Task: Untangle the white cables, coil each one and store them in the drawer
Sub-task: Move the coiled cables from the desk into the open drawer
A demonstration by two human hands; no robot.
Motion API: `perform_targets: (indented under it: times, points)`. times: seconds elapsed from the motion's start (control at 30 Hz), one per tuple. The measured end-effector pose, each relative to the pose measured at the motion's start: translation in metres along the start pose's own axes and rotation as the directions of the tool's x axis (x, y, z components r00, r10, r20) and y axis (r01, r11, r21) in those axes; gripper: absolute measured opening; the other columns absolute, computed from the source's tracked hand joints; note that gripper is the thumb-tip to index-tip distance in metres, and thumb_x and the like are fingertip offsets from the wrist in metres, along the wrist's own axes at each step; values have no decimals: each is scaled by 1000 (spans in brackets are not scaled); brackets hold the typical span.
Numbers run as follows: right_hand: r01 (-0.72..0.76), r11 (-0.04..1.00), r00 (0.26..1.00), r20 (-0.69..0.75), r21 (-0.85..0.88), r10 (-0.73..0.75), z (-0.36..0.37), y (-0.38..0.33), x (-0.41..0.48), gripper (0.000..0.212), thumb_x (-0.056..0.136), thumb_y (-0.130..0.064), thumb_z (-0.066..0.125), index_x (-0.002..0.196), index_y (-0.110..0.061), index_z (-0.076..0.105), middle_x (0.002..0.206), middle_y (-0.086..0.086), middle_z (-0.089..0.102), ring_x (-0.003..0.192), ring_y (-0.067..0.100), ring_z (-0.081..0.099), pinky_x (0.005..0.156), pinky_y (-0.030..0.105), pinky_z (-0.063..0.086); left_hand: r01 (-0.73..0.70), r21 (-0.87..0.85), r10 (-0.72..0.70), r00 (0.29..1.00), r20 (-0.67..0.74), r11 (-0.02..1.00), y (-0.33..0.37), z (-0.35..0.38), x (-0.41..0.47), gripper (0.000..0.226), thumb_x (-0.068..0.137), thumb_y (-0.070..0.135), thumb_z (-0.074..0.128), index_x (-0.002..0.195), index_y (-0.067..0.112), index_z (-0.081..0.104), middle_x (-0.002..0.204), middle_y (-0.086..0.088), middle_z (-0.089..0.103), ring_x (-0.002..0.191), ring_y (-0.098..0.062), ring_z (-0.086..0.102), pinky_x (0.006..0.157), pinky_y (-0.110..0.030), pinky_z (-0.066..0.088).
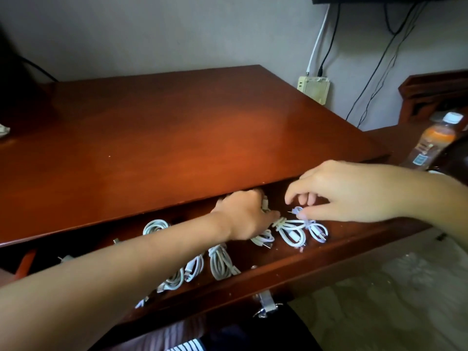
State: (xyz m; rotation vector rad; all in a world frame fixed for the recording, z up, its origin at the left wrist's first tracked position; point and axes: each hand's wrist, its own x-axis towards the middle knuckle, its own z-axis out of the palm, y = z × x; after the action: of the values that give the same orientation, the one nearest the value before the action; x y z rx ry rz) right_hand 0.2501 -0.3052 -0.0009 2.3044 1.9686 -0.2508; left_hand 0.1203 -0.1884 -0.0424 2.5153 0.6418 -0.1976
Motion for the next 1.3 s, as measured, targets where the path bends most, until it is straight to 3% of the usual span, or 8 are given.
perform_targets:
  times: [0.13,0.27,0.37,0.47,0.6,0.77,1.07,1.3]
  points:
    - [92,996,991,-97,9,-91,-35,-31,10,10,85,-37,58,91,-34,67,74,-17,61,72,6,61,66,23,46,-43,112,21,982,187,993,-6,-28,-35,61,95,53,43,147,24,28,137,-5,51,122,-25,51,96,-27,40]
    - [181,984,979,-102,5,-179,-73,-66,34,20,87,-45,53,100,-36,65,84,-16,62,78,1,60,74,27,52,-85,119,59,976,208,989,-24,-73,-82,40,96,51,41,131,37,53,125,10,61,114,-10,55,98,-27,43]
    - [245,969,957,-159,-2,-242,-87,-93,67,18,87,-44,56,99,-34,66,86,-14,63,79,4,61,76,35,54,-21,92,13,997,81,995,-50,-114,-114,36,90,55,42,111,37,66,95,19,68,88,4,61,83,-17,49]
    - [314,949,926,-209,-31,-313,-96,-124,106,16,90,-41,56,98,-33,67,88,-12,65,81,7,62,76,36,54,90,64,-81,987,-137,994,-91,-153,-134,36,83,54,44,98,33,68,84,14,72,73,3,65,78,-19,52]
    - [391,920,887,-254,-31,-386,-101,-168,158,15,93,-38,55,97,-31,67,87,-13,63,82,8,62,76,35,54,281,0,-261,894,-365,960,-160,-195,-144,25,94,42,49,107,29,66,96,9,70,84,-8,66,85,-29,51]
    - [461,888,853,-273,-3,-444,-97,-208,210,15,94,-37,54,94,-31,67,84,-14,63,79,6,61,75,32,54,446,-37,-396,750,-529,894,-237,-225,-130,34,96,35,52,126,20,59,127,-3,59,112,-22,56,90,-31,45]
    - [477,878,842,-305,34,-446,-90,-217,248,24,96,-45,47,96,-30,67,82,-12,63,77,4,58,68,23,41,572,-130,-527,611,-592,810,-313,-235,-77,54,96,33,53,142,9,39,135,-18,49,119,-37,50,96,-43,46]
    - [450,891,860,-298,58,-415,-87,-202,248,37,96,-51,41,93,-26,68,70,-12,59,63,2,54,59,15,36,717,-3,-569,551,-611,697,-335,-232,-72,30,95,14,54,124,9,53,114,-17,59,105,-36,55,92,-45,45]
